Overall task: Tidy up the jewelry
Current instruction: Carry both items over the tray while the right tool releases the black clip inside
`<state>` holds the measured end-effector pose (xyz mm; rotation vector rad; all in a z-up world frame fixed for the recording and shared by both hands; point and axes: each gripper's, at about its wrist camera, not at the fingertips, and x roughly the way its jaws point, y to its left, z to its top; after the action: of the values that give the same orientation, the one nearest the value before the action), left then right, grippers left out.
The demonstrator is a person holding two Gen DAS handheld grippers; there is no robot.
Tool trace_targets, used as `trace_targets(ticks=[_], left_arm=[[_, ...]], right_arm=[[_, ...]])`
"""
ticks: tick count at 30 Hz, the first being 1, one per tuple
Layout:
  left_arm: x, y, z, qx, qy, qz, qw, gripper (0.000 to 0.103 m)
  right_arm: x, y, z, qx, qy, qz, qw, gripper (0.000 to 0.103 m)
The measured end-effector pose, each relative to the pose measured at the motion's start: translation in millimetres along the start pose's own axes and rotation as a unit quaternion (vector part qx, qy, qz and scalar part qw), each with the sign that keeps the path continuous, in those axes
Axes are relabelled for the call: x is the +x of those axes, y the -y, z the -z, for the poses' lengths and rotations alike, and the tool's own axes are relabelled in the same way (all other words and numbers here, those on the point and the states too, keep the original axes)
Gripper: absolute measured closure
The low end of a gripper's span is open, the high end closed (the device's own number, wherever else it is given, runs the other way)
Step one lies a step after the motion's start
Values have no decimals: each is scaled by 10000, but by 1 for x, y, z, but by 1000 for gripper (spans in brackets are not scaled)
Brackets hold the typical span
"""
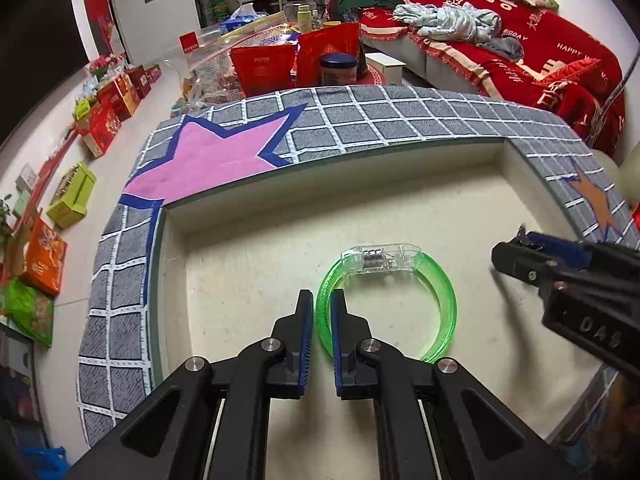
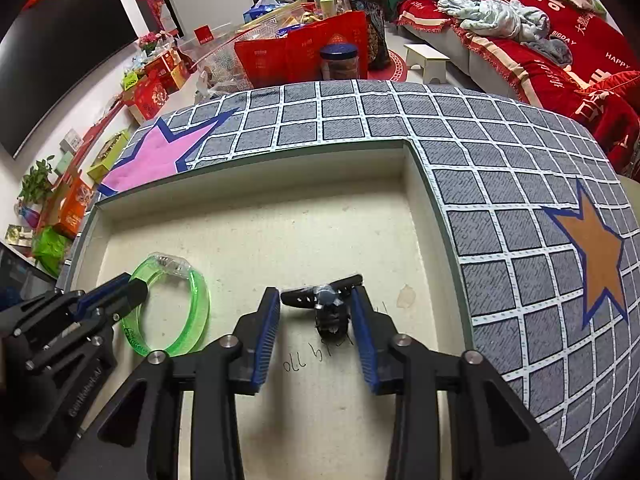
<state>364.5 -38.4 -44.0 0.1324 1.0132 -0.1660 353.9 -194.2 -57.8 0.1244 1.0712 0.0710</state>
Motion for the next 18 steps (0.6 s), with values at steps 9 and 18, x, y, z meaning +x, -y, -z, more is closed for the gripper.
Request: trace_targets(ticks=[9, 18], left_arm=[[-13, -2, 1, -23, 166, 2, 9999, 77], [-23, -5, 2, -109, 303, 136, 9994, 77]], right_arm=[[-45, 7, -1, 380, 497, -441, 9971, 32], [-96, 8, 18, 604, 847, -722, 9920, 31]])
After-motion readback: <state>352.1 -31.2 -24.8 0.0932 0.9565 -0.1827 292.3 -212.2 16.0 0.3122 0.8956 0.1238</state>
